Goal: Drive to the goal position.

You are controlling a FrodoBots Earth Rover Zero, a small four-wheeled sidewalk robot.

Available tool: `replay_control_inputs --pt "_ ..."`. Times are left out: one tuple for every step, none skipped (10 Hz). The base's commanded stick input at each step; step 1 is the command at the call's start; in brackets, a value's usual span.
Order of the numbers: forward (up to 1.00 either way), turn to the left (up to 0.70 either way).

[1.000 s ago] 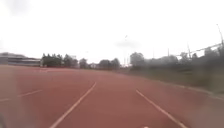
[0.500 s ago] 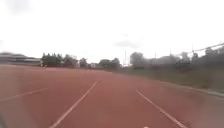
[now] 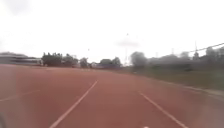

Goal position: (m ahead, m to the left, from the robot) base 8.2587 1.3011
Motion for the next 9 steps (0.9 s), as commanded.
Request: replay_control_inputs --pt "0.70 0.00" --pt "0.70 0.00" --pt "0.70 0.00" --pt "0.70 0.00" --pt "0.70 0.00" --pt "0.70 0.00" --pt "0.70 0.00" --pt "0.70 0.00" --pt "0.70 0.00"
